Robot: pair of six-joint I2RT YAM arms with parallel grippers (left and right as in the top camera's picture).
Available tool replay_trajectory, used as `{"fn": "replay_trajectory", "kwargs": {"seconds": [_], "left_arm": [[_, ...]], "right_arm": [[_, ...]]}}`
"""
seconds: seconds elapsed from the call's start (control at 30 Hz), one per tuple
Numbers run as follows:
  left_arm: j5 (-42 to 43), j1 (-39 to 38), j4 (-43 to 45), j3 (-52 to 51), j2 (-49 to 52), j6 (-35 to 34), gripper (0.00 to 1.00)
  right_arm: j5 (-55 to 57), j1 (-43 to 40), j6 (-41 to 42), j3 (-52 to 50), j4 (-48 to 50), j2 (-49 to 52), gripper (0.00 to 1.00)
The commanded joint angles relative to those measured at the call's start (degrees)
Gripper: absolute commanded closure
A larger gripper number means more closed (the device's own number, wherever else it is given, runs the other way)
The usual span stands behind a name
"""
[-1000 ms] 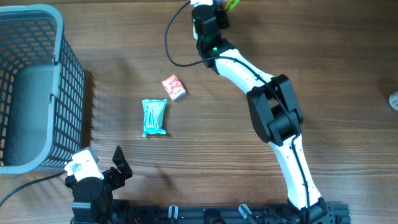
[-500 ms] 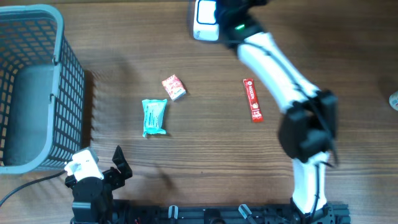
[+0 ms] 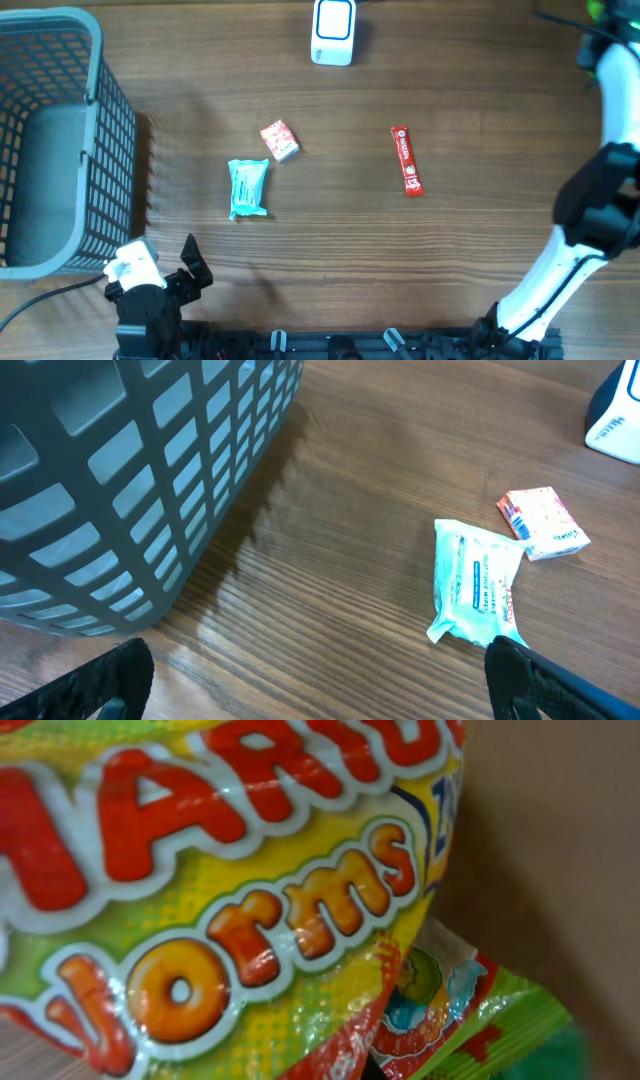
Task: Scan the item barcode
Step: 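Carry Haribo bag to the top right and release it, then move right gripper over the red Nescafe stick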
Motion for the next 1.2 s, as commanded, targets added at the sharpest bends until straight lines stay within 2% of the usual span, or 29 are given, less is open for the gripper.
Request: {"fn": "replay_trajectory", "kwargs": {"seconds": [0.0, 0.07, 0.13, 0.17, 0.2, 0.23, 0.3, 0.43, 0.5, 0.6, 0.67, 0.8, 0.93, 1.0, 1.1, 1.17], "left_arm": [[-0.57, 0.22, 0.04, -0.24, -0.17, -0.28, 0.00], [-0.57, 0.22, 0.07, -0.24, -0.17, -0.28, 0.00], [-0.57, 0.22, 0.04, -0.24, -0.17, -0.28, 0.00], [-0.55, 0.22, 0.04, -0.24, -0.17, -0.28, 0.00], [-0.57, 0.22, 0.07, -0.24, -0.17, -0.28, 0.00], [-0.57, 0.22, 0.04, -0.24, -0.17, -0.28, 0.00], [-0.55, 0.22, 0.04, -0.24, -0.17, -0.28, 0.00], [-0.57, 0.22, 0.04, -0.24, -0.17, -0.28, 0.00], [-0.57, 0.22, 0.04, -0.24, -0.17, -0.28, 0.00], [-0.57, 0.22, 0.04, -0.24, -0.17, -0.28, 0.00], [-0.55, 0.22, 0.07, -0.24, -0.17, -0.28, 0.00], [-0.57, 0.22, 0.07, -0.24, -0.17, -0.28, 0.00], [-0.57, 0.22, 0.07, -0.24, -0.17, -0.28, 0.00], [-0.57, 0.22, 0.07, -0.24, -0.17, -0.28, 0.00], [-0.57, 0.22, 0.04, -0.24, -0.17, -0.28, 0.00], [-0.57, 0.22, 0.04, -0.24, -0.17, -0.28, 0.00]], "right_arm": [[-10.84, -2.47, 4.57, 0.13, -0.09, 5.38, 0.96], [-10.86, -3.61, 4.85, 0.13, -0.13, 7.15, 0.95], [-10.91, -5.55, 5.92, 0.17, -0.24, 7.87, 0.34], [-11.21, -6.12, 6.01, 0.31, -0.33, 7.15, 0.23], [-11.41, -6.49, 6.27, 0.46, -0.35, 6.49, 0.04], [-11.96, -7.08, 7.50, 0.98, -0.68, 4.96, 0.00], [-14.80, -7.43, 8.79, 1.40, -0.85, 1.60, 0.00], [-27.67, -6.32, 12.52, 1.40, -2.97, -7.48, 0.00], [-35.04, -4.39, 12.52, 1.40, -5.77, -10.99, 0.00], [-40.28, 0.90, 11.39, 1.38, -12.61, -14.53, 0.00], [-40.26, 5.90, 9.42, 1.38, -18.99, -15.23, 0.00], [-40.26, 17.86, -3.17, -0.74, -31.01, -14.56, 0.00], [-37.64, 28.48, -10.97, -7.08, -35.04, -14.34, 0.00], [-30.42, 32.57, -9.14, -10.88, -32.50, -14.34, 0.00], [-15.54, 37.57, 1.25, -17.97, -26.08, -14.34, 0.01], [-13.16, 39.54, 3.10, -21.66, -23.28, -14.23, 0.07]]}}
